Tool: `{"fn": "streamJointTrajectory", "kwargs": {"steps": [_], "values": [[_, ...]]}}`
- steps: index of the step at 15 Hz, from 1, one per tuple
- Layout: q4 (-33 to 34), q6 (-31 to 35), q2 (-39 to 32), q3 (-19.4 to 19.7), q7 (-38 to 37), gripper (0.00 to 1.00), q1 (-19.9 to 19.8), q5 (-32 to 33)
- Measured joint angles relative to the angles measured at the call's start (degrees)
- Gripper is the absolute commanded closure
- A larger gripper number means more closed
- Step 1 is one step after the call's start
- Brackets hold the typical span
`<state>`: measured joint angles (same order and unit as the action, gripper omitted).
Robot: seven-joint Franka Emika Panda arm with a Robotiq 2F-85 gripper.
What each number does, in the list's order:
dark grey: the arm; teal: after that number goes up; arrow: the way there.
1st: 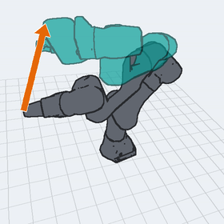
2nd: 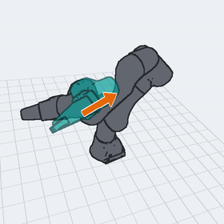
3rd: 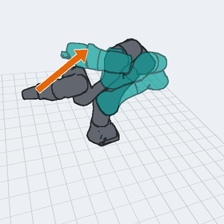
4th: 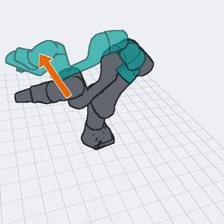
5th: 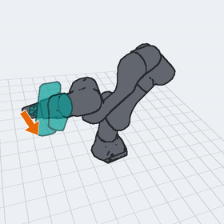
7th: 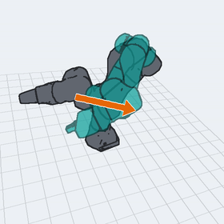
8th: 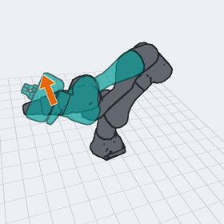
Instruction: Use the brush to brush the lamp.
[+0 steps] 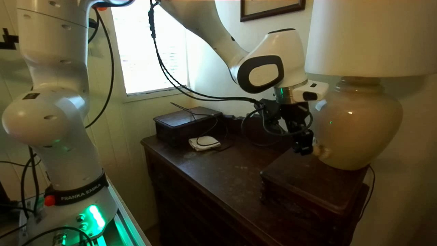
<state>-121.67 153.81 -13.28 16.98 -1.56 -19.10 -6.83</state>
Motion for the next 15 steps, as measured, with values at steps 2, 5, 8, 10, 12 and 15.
{"fn": "streamJointTrajectory", "kwargs": {"steps": [2, 5, 8, 10, 12, 15], "values": [[0.44, -0.89, 0.35, 0.24, 0.00, 0.85, -0.64, -0.11], [0.45, -1.69, 1.81, 0.68, 0.00, 0.85, -1.46, -0.21], [0.33, -2.14, 4.07, 1.06, 0.17, 0.85, -2.33, -1.06], [0.27, -2.84, 5.85, 1.21, 0.67, 0.85, -2.86, -2.10], [0.19, -3.64, 7.69, 1.28, 1.69, 0.85, -3.23, -3.49], [-0.19, -4.91, 10.40, 1.37, 4.70, 0.85, -3.31, -6.53]]}}
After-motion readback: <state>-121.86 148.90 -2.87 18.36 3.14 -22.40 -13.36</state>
